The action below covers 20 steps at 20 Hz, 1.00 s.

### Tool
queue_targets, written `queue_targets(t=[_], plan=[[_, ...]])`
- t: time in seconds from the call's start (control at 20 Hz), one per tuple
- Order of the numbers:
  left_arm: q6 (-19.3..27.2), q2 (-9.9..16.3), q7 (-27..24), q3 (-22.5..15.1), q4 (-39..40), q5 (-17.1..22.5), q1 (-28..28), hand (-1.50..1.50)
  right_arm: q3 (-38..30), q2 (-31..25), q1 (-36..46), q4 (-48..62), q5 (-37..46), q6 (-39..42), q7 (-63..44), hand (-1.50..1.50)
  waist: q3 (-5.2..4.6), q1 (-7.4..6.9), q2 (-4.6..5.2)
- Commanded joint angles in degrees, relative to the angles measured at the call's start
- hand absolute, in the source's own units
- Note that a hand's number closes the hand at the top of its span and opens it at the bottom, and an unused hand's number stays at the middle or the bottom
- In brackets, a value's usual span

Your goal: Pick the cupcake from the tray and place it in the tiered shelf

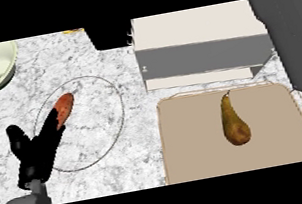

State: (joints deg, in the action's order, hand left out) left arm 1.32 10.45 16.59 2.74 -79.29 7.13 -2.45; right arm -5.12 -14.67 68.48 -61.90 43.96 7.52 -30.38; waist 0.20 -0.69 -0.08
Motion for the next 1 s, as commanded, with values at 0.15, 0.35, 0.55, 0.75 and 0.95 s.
queue_targets(t=[0.15,0.35,0.55,0.75,0.95], plan=[[-0.87,0.33,-0.10,1.33,5.45,-0.19,-3.92,0.00,0.72,-2.18,0.44,1.28,0.71,3.95,0.17,1.50,-0.23,0.60,0.12],[-1.28,-0.24,-0.09,0.34,-0.07,0.27,2.87,0.00,-5.65,2.22,-0.37,-1.55,-2.36,-6.65,-4.32,-1.50,-0.20,0.16,-0.02],[-1.78,-0.21,-1.21,0.39,0.43,-0.04,2.87,0.00,-9.06,3.17,0.95,0.87,-5.10,-11.46,-2.18,-1.50,-0.21,-0.04,0.15],[-2.09,0.10,-1.38,1.39,2.97,0.37,0.02,0.00,-14.02,3.66,2.45,-0.50,-10.75,-13.64,-1.90,-1.50,-0.22,0.16,0.22],[-2.32,0.98,-0.69,1.70,-0.09,0.42,1.87,0.00,-18.48,2.15,2.32,-4.41,-15.85,-14.30,-3.22,-1.50,-0.17,0.32,-0.02]])
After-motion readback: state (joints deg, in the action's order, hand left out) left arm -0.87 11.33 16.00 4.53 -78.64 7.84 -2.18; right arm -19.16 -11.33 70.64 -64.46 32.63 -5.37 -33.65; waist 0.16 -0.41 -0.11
